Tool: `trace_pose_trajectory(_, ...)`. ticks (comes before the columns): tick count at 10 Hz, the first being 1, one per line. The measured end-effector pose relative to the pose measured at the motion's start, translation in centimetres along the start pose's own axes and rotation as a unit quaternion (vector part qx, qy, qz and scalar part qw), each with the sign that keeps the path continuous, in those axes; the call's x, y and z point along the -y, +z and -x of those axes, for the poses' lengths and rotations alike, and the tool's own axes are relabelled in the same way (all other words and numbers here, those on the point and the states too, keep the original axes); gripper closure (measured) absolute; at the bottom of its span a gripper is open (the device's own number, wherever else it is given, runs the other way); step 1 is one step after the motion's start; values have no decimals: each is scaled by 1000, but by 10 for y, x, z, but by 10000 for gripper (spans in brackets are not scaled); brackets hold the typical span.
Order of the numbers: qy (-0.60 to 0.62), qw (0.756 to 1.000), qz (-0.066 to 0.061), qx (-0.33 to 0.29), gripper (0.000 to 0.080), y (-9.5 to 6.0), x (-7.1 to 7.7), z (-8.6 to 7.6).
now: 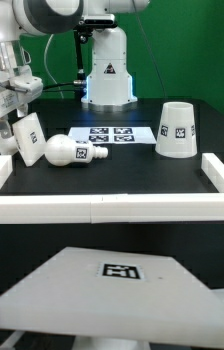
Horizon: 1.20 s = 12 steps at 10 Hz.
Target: Assemble lamp
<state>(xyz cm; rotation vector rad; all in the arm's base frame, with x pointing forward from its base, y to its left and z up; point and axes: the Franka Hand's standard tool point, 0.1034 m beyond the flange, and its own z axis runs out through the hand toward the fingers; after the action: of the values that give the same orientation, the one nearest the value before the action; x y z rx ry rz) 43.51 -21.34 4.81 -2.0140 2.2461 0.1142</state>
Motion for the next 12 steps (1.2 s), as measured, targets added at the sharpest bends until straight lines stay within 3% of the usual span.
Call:
trace_pose_trajectory(5, -7, 1000, 23, -3, 100, 22, -10, 5)
trace_pose_trajectory(7, -9, 1000, 23, -3, 100, 22, -10, 7)
trace_pose_trajectory(10, -9, 1000, 24, -3, 501, 22, -10, 7)
trace_pose_trajectory(12, -9, 1000, 24, -3, 498, 22, -10, 7)
